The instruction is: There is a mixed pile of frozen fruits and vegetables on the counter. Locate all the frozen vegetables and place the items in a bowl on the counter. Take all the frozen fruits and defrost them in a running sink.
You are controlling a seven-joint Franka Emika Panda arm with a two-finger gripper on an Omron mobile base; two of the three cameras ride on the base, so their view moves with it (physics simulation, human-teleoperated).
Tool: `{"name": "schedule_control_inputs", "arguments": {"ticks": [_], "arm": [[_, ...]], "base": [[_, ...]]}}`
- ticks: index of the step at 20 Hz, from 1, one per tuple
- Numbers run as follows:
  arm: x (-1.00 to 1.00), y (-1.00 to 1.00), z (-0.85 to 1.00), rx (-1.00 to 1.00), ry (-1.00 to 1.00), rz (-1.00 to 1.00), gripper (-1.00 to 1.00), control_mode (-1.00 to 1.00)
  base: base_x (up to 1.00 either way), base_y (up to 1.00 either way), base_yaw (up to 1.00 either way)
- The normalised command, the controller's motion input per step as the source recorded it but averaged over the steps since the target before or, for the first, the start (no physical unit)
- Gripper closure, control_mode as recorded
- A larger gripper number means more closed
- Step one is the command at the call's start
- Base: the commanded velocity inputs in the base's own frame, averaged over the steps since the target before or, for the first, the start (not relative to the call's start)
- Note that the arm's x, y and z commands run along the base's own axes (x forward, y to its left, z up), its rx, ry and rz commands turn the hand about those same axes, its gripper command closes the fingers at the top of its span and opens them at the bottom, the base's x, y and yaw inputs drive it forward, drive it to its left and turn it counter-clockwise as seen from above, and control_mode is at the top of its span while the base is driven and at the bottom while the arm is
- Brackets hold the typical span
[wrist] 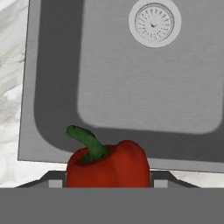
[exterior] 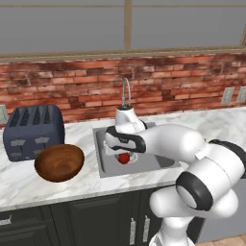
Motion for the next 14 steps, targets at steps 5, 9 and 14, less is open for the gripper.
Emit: {"name": "schedule_control_inputs", "arguments": {"ticks": [5,9,14], "arm": [[0.11,0.56,0.15,-0.04,-0.03,0.04,1.00,-1.00],[0.10,0.54,0.15,-0.03,-0.04,0.04,1.00,-1.00],[0.04,0.48,0.15,-0.02,-0.05,0.03,1.00,-1.00]], "base": [[0.00,0.00,0.00],[0.00,0.00,0.00],[0.00,0.00,0.00]]}}
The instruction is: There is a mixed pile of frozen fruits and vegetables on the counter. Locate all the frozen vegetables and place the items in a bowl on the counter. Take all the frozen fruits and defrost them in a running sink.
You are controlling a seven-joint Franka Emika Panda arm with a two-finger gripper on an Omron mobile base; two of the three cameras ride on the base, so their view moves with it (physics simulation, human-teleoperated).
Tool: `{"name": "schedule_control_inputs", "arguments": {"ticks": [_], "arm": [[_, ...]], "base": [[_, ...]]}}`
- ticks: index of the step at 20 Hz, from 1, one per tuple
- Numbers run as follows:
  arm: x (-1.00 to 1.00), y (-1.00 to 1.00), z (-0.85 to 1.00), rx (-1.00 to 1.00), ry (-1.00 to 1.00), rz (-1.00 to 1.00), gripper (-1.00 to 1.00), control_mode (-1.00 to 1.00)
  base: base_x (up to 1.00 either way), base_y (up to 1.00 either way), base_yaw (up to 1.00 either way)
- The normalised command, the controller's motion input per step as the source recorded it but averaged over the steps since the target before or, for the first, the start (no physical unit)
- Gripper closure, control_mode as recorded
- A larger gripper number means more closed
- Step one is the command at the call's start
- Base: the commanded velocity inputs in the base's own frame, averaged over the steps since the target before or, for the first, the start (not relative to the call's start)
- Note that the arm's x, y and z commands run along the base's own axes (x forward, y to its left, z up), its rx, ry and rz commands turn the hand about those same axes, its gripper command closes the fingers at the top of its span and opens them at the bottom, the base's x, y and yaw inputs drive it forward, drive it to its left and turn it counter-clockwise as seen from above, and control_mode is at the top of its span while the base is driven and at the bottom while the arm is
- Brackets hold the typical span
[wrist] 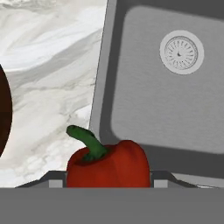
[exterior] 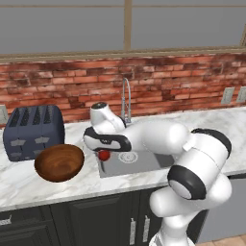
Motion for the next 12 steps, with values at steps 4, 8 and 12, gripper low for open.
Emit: {"name": "schedule_control_inputs", "arguments": {"ticks": [4,8,12], "arm": [[0.00,0.42,0.11,0.00,-0.05,0.03,1.00,-1.00],[0.05,0.45,0.06,0.00,-0.06,0.03,1.00,-1.00],[0.07,0.43,0.12,0.00,-0.04,0.04,1.00,-1.00]], "base": [[0.00,0.00,0.00],[0.00,0.00,0.00],[0.00,0.00,0.00]]}}
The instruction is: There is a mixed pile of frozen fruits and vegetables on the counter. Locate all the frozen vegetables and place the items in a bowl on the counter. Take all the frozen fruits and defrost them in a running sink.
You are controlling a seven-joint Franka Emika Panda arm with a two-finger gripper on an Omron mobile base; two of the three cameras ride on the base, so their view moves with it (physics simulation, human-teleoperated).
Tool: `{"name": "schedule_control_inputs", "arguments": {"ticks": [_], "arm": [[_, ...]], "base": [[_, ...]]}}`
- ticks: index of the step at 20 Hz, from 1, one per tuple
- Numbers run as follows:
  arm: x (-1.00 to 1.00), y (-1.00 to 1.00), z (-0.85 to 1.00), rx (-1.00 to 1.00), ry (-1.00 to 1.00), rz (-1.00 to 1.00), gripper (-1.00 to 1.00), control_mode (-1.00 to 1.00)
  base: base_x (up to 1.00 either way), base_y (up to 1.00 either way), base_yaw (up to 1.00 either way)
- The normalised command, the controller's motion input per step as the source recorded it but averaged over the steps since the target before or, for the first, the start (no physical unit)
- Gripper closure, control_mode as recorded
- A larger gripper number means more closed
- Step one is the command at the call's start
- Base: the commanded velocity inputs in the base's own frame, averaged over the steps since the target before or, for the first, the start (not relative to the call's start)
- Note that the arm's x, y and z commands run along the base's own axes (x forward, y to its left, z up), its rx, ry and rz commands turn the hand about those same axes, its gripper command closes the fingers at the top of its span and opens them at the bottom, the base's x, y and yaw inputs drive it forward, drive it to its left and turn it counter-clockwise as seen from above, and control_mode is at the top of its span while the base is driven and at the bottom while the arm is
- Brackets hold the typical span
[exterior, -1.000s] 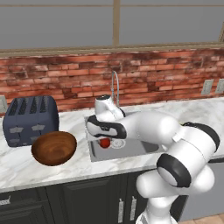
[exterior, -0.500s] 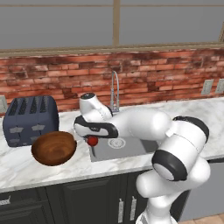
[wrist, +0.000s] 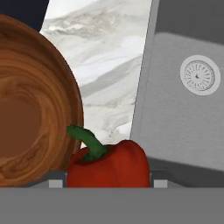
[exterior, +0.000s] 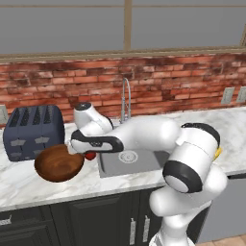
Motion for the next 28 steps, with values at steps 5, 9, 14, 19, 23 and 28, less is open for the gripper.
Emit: {"name": "schedule_control_inputs", "arguments": {"ticks": [5,9,14,19,23,28], "arm": [[0.09,0.39,0.17,0.00,0.01,0.06,1.00,-1.00],[0.12,0.42,0.16,-0.01,0.03,0.07,1.00,-1.00],[0.14,0.50,-0.01,0.00,0.00,0.04,1.00,-1.00],[0.09,0.41,-0.20,0.04,0.01,0.00,1.00,-1.00],[-0.01,0.37,-0.31,0.05,0.05,0.00,1.00,-1.00],[0.00,0.22,-0.19,0.06,0.03,0.00,1.00,-1.00]], "base": [[0.00,0.00,0.00],[0.00,0.00,0.00],[0.00,0.00,0.00],[0.00,0.00,0.00],[0.00,0.00,0.00],[0.00,0.00,0.00]]}}
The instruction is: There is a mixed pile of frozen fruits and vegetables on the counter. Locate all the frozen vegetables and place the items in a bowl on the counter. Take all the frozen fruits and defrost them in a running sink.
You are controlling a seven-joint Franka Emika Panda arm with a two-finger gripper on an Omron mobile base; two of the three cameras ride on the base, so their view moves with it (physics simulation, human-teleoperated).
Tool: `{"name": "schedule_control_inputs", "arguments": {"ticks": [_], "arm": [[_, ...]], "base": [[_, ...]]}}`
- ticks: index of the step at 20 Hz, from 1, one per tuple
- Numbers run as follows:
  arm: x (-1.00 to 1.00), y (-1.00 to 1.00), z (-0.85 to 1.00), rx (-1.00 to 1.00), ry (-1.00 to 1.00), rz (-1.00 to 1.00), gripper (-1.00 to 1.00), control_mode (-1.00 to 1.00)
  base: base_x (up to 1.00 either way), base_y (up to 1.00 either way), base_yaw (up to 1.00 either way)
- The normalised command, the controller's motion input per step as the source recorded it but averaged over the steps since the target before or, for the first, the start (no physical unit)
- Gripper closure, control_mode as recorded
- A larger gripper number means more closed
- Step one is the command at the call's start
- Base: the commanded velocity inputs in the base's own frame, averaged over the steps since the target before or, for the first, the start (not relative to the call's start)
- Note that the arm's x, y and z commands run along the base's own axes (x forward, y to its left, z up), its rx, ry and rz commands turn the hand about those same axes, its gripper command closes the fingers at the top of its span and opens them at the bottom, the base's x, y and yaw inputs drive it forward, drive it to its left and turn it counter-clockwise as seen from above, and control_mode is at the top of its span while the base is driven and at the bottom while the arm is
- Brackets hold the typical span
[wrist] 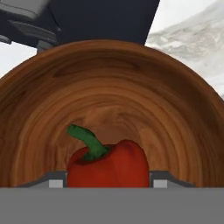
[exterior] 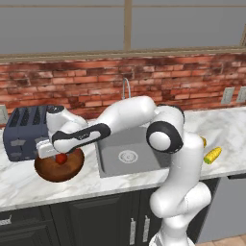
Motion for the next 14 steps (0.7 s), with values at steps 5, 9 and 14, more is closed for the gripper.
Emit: {"name": "schedule_control_inputs", "arguments": {"ticks": [5,9,14], "arm": [[0.05,0.08,-0.14,0.02,0.04,0.02,1.00,-1.00],[-0.02,0.09,-0.20,0.00,0.02,0.00,-1.00,-1.00],[0.00,0.07,-0.13,0.00,0.02,0.00,-1.00,-1.00]], "base": [[0.00,0.00,0.00],[0.00,0.00,0.00],[0.00,0.00,0.00]]}}
